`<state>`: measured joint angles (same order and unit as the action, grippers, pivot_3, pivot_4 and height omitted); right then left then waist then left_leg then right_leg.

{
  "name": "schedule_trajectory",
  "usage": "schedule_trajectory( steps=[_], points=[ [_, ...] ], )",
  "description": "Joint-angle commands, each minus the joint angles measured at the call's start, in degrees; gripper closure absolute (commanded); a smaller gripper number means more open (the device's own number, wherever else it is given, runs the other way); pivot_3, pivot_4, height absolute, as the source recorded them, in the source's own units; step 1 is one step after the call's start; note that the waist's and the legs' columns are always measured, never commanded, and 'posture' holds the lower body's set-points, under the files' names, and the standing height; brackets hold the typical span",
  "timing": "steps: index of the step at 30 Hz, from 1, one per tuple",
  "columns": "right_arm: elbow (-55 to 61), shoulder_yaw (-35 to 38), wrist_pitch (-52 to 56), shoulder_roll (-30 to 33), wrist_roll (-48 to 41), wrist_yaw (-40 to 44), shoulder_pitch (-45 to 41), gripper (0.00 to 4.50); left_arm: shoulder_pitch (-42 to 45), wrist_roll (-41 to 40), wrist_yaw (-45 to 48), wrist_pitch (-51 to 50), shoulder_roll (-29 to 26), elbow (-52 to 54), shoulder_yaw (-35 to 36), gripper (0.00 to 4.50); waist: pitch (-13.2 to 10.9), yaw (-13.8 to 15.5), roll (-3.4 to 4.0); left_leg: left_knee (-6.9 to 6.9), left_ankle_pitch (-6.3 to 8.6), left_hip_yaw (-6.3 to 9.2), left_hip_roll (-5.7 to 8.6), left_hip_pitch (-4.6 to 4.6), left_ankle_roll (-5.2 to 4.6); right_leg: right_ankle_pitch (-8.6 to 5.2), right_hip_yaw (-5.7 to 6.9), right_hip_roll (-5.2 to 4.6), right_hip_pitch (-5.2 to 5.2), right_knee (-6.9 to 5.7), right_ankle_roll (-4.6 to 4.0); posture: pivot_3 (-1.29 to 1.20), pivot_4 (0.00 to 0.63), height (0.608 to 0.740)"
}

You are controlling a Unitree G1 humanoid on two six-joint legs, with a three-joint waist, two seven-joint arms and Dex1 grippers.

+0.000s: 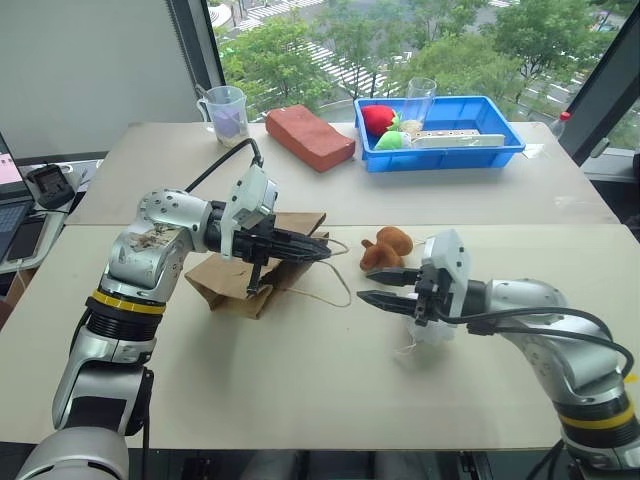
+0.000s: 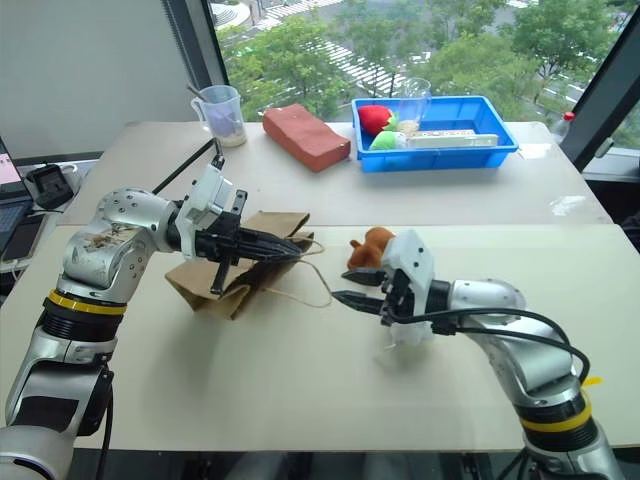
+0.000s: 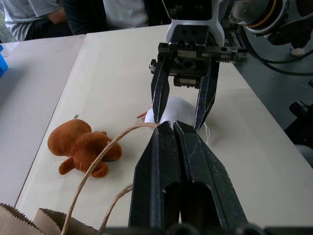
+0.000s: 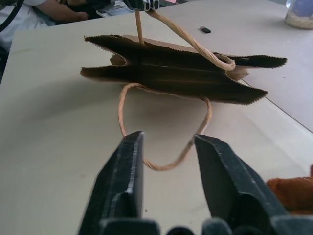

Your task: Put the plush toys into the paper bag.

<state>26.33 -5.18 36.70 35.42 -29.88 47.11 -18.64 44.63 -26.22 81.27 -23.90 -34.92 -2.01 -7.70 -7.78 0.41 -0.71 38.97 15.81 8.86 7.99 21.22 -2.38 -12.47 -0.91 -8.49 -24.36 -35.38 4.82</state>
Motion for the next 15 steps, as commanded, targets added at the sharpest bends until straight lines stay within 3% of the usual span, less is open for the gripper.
schedule_trajectory(
  steps=[1,2,6,15],
  points=[
    [-0.7,-1.5,-0.5,-2.8,0.8,-2.0,-2.2,4.27,1.5,-1.0,-0.7,0.8,0.2,0.6,1.7,4.5,0.0,-0.1,0.0,0.0,0.0,0.01,0.0,0.0,0.0,0.0,0.01,0.01,0.0,0.0,0.0,0.0,0.15,0.74],
    [-3.3,-2.9,-1.3,-5.2,1.7,-2.7,-3.2,4.45,1.6,-1.0,-0.8,0.9,0.5,0.6,1.8,4.5,0.0,0.0,0.0,0.0,0.0,0.01,0.0,0.0,0.0,0.0,0.01,0.0,0.0,0.0,0.0,0.0,0.15,0.74],
    [-12.1,-7.9,-5.6,-12.7,5.9,-3.5,-6.5,4.45,2.7,-1.5,-2.0,1.0,1.7,0.1,2.4,4.5,0.0,-0.6,-0.04,0.03,-0.02,-0.02,0.01,0.0,0.04,0.01,-0.02,0.01,-0.03,-0.09,-0.01,0.0,0.15,0.74],
    [-26.9,-11.9,-11.8,-25.7,10.2,-4.3,-11.6,4.45,4.8,-2.4,-4.4,1.1,4.2,-1.2,4.2,4.5,0.0,-1.5,-0.04,0.03,-0.04,0.04,0.0,0.0,0.07,0.01,0.02,0.03,-0.15,-0.57,-0.01,0.0,0.15,0.74]
  ],
)
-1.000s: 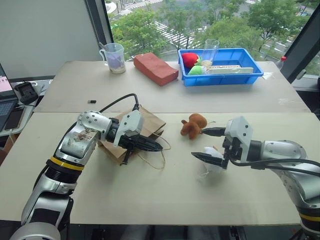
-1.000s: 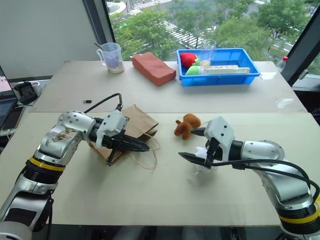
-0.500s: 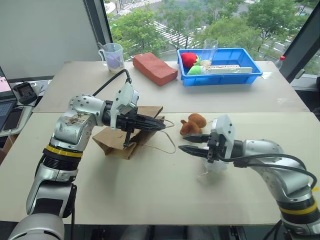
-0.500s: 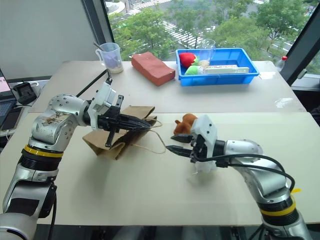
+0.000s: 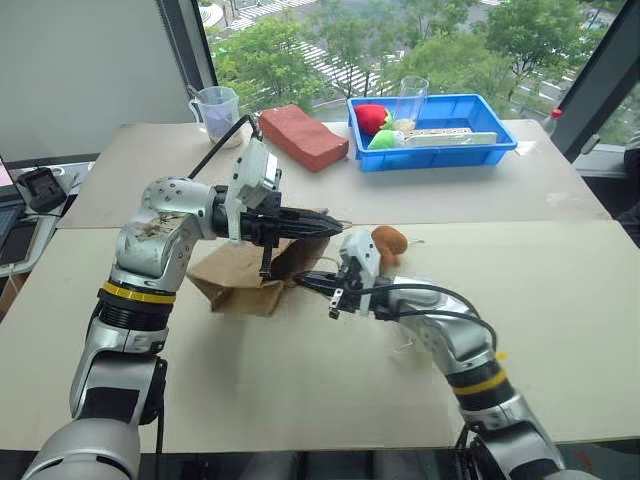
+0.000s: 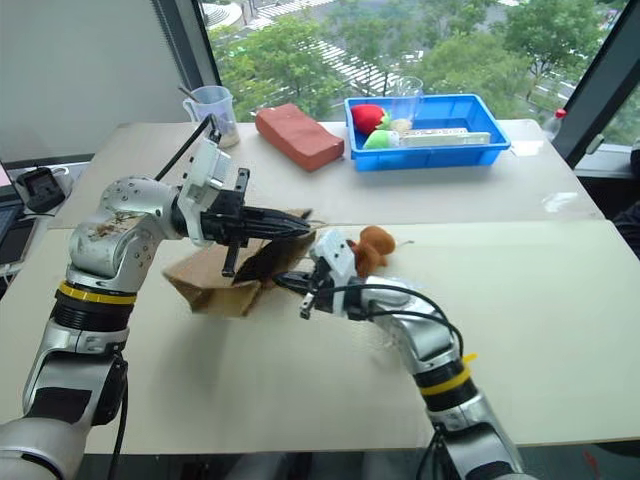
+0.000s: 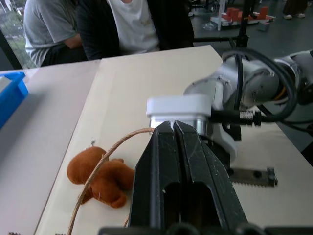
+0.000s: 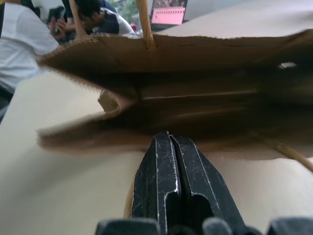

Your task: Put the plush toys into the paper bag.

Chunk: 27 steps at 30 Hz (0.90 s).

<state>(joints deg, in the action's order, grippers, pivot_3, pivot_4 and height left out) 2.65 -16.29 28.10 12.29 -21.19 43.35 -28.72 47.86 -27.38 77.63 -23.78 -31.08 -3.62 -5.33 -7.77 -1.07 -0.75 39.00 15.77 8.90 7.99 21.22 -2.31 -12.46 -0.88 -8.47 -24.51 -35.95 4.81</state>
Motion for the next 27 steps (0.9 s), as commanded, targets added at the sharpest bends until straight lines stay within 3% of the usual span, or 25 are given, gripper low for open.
schedule_trajectory(
  steps=[1,10,27],
  points=[
    [-4.5,-1.1,-3.9,-3.4,2.2,-0.6,-1.9,4.45,1.6,-1.1,-0.9,1.1,0.5,0.5,1.8,4.5,0.0,-0.1,0.0,0.0,0.0,0.0,0.0,0.0,0.01,0.0,0.0,0.0,0.0,0.0,0.0,0.0,0.15,0.74],
    [-20.0,-2.6,-8.3,-6.7,14.7,-10.9,-4.2,4.45,2.1,0.2,-4.0,2.7,0.4,-0.6,3.2,4.5,0.0,-0.6,0.01,-0.01,-0.03,0.0,0.02,0.0,0.05,0.0,-0.01,0.0,-0.15,-0.14,0.0,0.0,0.15,0.74],
    [-30.1,3.0,-14.1,-10.5,22.6,-29.1,-8.8,4.45,3.8,0.4,-19.2,5.4,-1.4,-3.9,13.1,4.5,0.0,-1.7,0.01,0.02,-0.1,0.01,0.01,-0.02,0.18,0.04,-0.05,0.02,-0.16,-0.25,-0.06,0.0,0.15,0.74]
  ],
)
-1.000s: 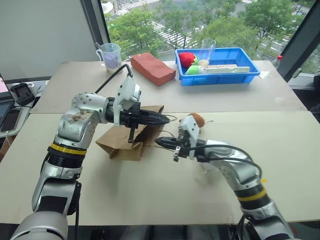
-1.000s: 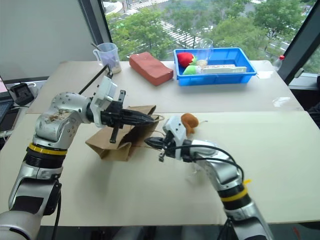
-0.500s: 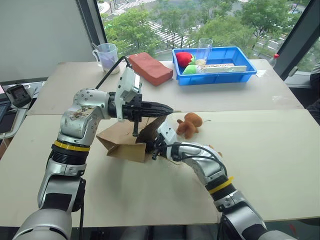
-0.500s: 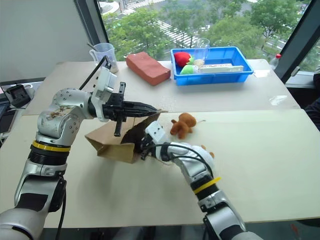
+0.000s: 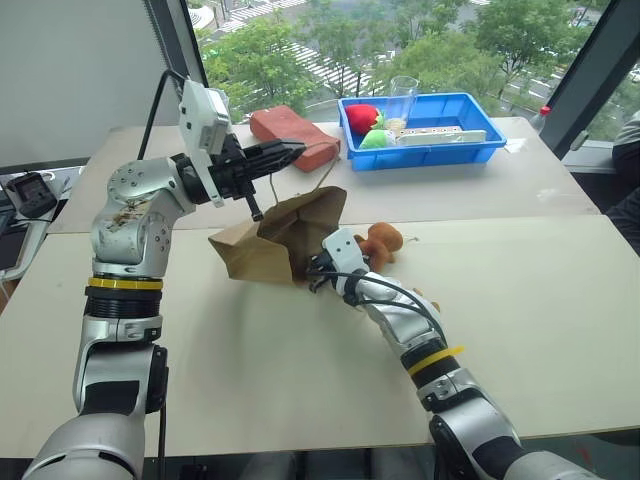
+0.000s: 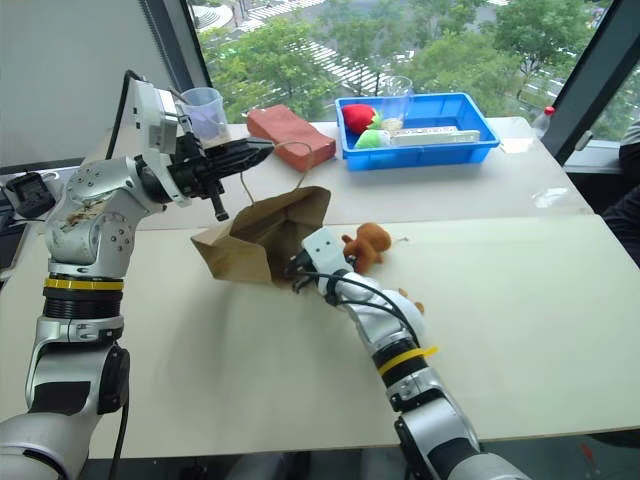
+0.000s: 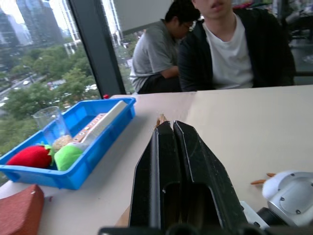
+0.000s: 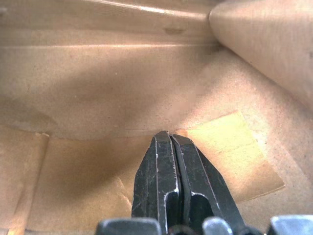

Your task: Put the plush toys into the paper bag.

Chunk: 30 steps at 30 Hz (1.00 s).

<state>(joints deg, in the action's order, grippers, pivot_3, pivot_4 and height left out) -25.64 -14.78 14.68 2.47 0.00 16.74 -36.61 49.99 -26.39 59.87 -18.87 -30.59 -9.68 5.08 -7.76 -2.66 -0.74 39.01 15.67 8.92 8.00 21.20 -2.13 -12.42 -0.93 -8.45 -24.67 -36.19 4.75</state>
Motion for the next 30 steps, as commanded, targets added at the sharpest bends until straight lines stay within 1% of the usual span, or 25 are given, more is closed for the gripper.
schedule_trajectory(
  steps=[1,8,18,22,30],
  points=[
    [-2.2,1.5,-0.8,-0.8,1.7,-2.9,-1.2,4.45,1.3,-0.7,-1.7,0.5,-2.3,2.5,2.9,4.5,0.0,-0.2,0.0,0.0,-0.01,0.0,-0.01,0.0,0.01,0.0,-0.01,0.01,-0.01,0.0,0.0,0.0,0.15,0.74],
    [-3.4,1.8,-0.6,-1.9,2.2,-3.2,-1.1,4.45,1.1,-2.0,-4.6,0.0,-3.6,3.0,5.6,4.5,0.0,-0.7,0.0,-0.01,-0.02,0.0,-0.02,-0.01,0.03,0.01,-0.02,0.02,-0.01,-0.03,-0.02,0.0,0.15,0.74],
    [-3.9,2.5,0.3,-0.9,2.4,-2.7,-0.6,4.45,0.0,-2.3,-4.7,0.0,-4.2,3.8,5.9,4.5,0.0,-0.8,0.01,-0.02,-0.02,0.02,-0.02,-0.02,0.03,0.01,-0.01,0.03,-0.01,-0.04,-0.02,0.0,0.15,0.74],
    [-3.7,2.8,1.1,-0.4,2.2,-2.1,0.0,4.45,1.9,-1.9,-5.5,1.5,-4.3,2.1,6.9,4.5,0.0,-0.8,0.01,-0.01,-0.02,0.03,-0.02,-0.02,0.03,0.01,-0.01,0.03,0.0,-0.03,-0.02,0.0,0.15,0.74],
    [-2.7,2.6,2.7,-0.7,2.1,-1.4,0.1,4.45,6.4,-1.8,-8.4,5.5,-2.3,0.3,8.5,4.5,0.0,-0.7,0.0,-0.03,-0.02,0.08,-0.02,-0.01,0.03,0.01,0.02,0.02,0.01,-0.02,-0.01,0.0,0.15,0.74]
  ],
)
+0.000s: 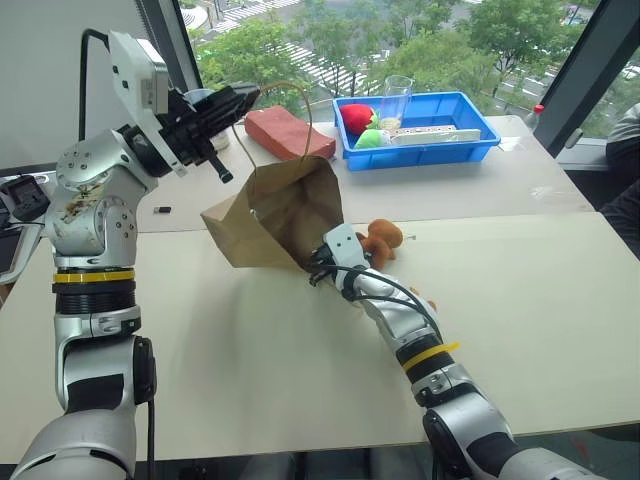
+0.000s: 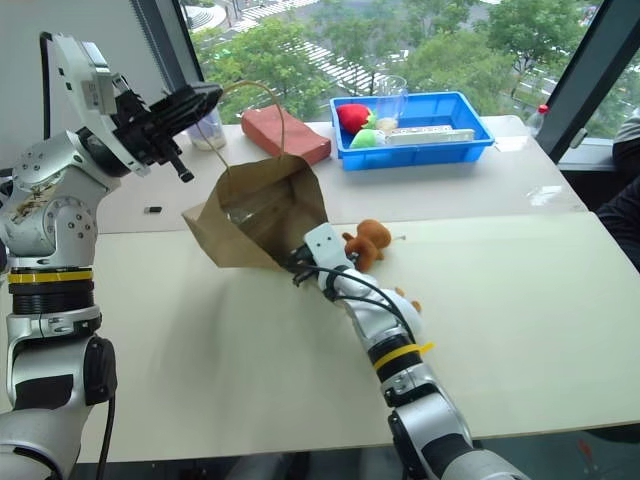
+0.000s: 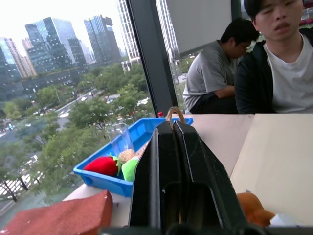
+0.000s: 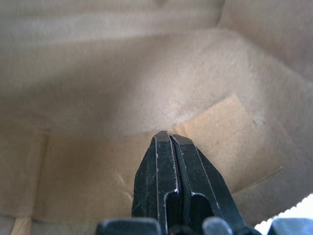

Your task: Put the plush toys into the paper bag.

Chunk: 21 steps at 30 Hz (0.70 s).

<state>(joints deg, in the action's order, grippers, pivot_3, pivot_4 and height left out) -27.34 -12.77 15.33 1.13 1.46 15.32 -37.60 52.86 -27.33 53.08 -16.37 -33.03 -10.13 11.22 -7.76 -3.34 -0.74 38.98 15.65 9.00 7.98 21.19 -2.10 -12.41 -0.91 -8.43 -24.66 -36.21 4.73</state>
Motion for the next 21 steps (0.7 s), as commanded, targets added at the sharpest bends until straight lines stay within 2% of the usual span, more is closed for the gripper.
schedule_trajectory(
  steps=[1,7,15,21],
  points=[
    [-1.2,0.7,2.0,0.6,0.7,-0.1,0.8,4.45,4.0,-1.0,-1.8,3.0,0.1,0.8,2.3,4.5,0.0,0.0,0.0,0.0,0.0,0.0,0.0,0.0,0.0,0.0,0.0,0.0,0.0,0.0,0.0,0.0,0.15,0.74],
    [-1.6,1.1,2.0,0.9,0.7,0.0,0.4,4.45,3.9,-1.0,-1.8,2.8,-0.1,1.2,1.9,4.5,0.0,-0.1,0.0,0.0,0.0,0.0,0.0,0.0,0.0,0.0,-0.01,0.0,0.0,-0.01,0.0,0.0,0.15,0.74],
    [-0.9,1.7,1.9,0.4,-0.2,0.6,-0.1,4.45,-3.5,-1.1,1.1,-0.2,-1.2,5.6,-0.7,4.5,0.0,-0.1,0.0,0.0,0.0,0.01,0.0,0.0,0.0,0.0,-0.01,0.0,-0.01,-0.02,0.0,0.0,0.15,0.74],
    [5.6,1.7,2.6,0.4,-3.4,7.3,-0.2,4.45,-7.7,-0.1,2.6,-1.2,-1.6,8.7,-2.7,4.5,0.0,-0.3,0.0,-0.02,0.0,0.01,0.0,0.0,0.0,0.0,-0.01,0.0,-0.02,-0.01,0.0,0.0,0.15,0.74]
  ],
)
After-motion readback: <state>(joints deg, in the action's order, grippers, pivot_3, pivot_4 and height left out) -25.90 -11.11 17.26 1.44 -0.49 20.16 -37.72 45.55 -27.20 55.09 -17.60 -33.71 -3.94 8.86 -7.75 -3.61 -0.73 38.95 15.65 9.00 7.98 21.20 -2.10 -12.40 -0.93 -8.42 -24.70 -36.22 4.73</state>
